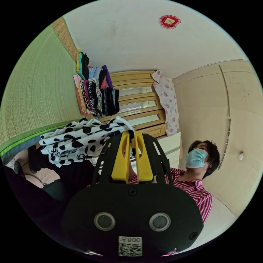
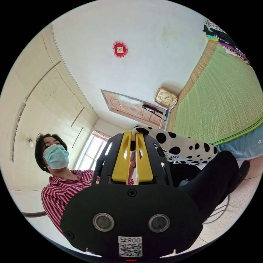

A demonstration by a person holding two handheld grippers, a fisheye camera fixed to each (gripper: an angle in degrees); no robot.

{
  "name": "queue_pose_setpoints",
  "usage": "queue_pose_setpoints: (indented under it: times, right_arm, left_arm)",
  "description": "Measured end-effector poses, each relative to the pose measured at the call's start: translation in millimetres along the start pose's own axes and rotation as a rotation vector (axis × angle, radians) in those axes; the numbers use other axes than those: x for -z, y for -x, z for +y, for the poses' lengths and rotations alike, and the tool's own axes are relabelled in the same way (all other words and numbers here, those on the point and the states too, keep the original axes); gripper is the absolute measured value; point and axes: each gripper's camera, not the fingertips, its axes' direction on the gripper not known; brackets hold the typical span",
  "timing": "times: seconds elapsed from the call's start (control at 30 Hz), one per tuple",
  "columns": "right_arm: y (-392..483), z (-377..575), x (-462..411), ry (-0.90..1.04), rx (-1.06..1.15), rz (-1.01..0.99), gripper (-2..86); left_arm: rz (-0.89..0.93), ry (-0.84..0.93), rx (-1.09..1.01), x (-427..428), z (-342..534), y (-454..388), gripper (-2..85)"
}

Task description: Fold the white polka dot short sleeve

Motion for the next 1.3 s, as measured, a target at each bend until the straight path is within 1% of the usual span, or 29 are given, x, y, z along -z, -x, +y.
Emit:
queue_pose_setpoints:
  times: [0.2, 0.3, 0.37, 0.5, 0.67, 0.73, 0.83, 0.9, 0.97, 1.0, 1.07, 1.1, 1.17, 1.2, 1.23, 1.3]
  right_arm:
    - [-30.5, -17.9, 39.9, -0.038, -0.029, 0.025, 1.5]
    - [-49.2, -45.3, 60.8, -0.049, -0.044, 0.052, 1.4]
    - [-60.1, -70.6, 73.7, -0.051, -0.046, 0.067, 1.4]
    - [-78.3, -159.6, 102.4, -0.046, -0.006, 0.116, 1.4]
    - [-84.9, -294.0, 140.1, -0.070, 0.064, 0.131, 1.5]
    - [-72.3, -362.7, 167.2, -0.092, 0.114, 0.142, 1.5]
    - [-42.0, -424.3, 212.5, -0.131, 0.184, 0.178, 1.6]
    - [-22.0, -441.5, 248.7, -0.167, 0.229, 0.218, 1.6]
    - [-10.0, -444.7, 290.7, -0.195, 0.256, 0.266, 1.6]
    - [-10.0, -439.9, 321.7, -0.215, 0.254, 0.307, 1.7]
    - [-25.7, -422.3, 369.9, -0.263, 0.205, 0.377, 1.7]
    - [-46.8, -406.9, 400.1, -0.290, 0.147, 0.411, 1.8]
    - [-91.7, -378.4, 444.4, -0.332, 0.020, 0.435, 1.8]
    - [-122.3, -356.6, 470.1, -0.370, -0.063, 0.441, 1.8]
    - [-149.2, -336.1, 489.7, -0.399, -0.145, 0.455, 1.8]
    - [-177.0, -313.7, 505.7, -0.400, -0.196, 0.455, 1.8]
  left_arm:
    - [-0.017, 0.028, 0.055, -67.2, -56.8, 29.1, 3.4]
    - [-0.031, 0.036, 0.082, -103.2, -98.2, 47.3, 3.4]
    - [-0.042, 0.035, 0.092, -134.0, -141.7, 61.0, 3.4]
    - [-0.062, 0.022, 0.061, -185.1, -224.1, 71.9, 3.4]
    - [-0.153, -0.020, -0.086, -277.9, -376.0, 52.5, 3.3]
    - [-0.183, -0.021, -0.157, -316.4, -425.0, 37.9, 3.3]
    - [-0.229, 0.008, -0.266, -390.1, -493.5, 17.7, 3.3]
    - [-0.226, 0.047, -0.316, -439.5, -524.5, 15.9, 3.3]
    - [-0.246, 0.101, -0.349, -507.4, -551.7, 30.2, 3.3]
    - [-0.249, 0.120, -0.348, -524.4, -555.9, 37.7, 3.4]
    - [-0.284, 0.205, -0.307, -589.8, -561.7, 82.4, 3.4]
    - [-0.295, 0.227, -0.284, -604.8, -560.5, 96.9, 3.5]
    - [-0.347, 0.320, -0.153, -655.9, -549.9, 160.7, 3.5]
    - [-0.351, 0.340, -0.116, -665.2, -546.7, 175.1, 3.5]
    - [-0.341, 0.361, -0.057, -679.0, -540.2, 198.2, 3.5]
    - [-0.308, 0.368, -0.017, -691.9, -534.2, 216.3, 3.4]
